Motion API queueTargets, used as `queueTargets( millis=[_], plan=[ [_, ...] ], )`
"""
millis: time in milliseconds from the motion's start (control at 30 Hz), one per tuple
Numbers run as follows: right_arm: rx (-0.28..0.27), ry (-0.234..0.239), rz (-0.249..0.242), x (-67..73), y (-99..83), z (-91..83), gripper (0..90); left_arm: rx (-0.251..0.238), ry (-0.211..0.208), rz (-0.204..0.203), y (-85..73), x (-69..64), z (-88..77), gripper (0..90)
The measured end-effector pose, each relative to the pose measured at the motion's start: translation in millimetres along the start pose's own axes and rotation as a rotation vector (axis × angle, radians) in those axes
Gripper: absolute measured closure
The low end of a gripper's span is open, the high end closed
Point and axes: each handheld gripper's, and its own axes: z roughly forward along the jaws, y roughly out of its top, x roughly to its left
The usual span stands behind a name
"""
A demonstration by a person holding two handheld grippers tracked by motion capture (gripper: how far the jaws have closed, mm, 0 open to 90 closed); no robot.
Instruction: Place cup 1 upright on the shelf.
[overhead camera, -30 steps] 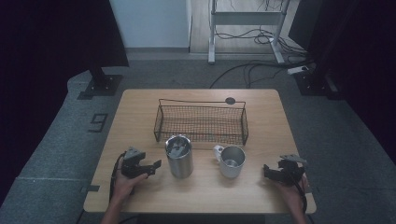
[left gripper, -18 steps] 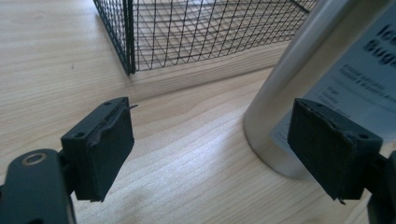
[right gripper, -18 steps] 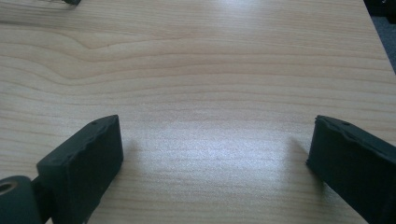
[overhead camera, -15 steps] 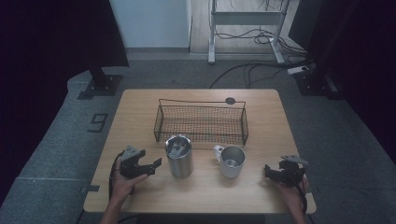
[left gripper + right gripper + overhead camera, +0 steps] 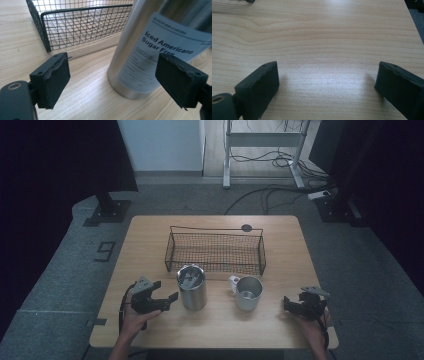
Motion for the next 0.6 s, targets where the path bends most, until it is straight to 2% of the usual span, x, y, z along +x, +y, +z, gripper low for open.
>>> queueTargets(
  millis=[300,600],
  plan=[
    [-0.002,-0.001,0.000,-0.2,-0.1,-0.1,5.0,-0.011,-0.024,0.014,3.4,-7.5,-2.4,12.0],
    [-0.002,-0.002,0.001,-0.2,-0.1,-0.2,5.3,-0.012,-0.053,0.045,5.9,-18.9,-1.8,11.8]
  ],
)
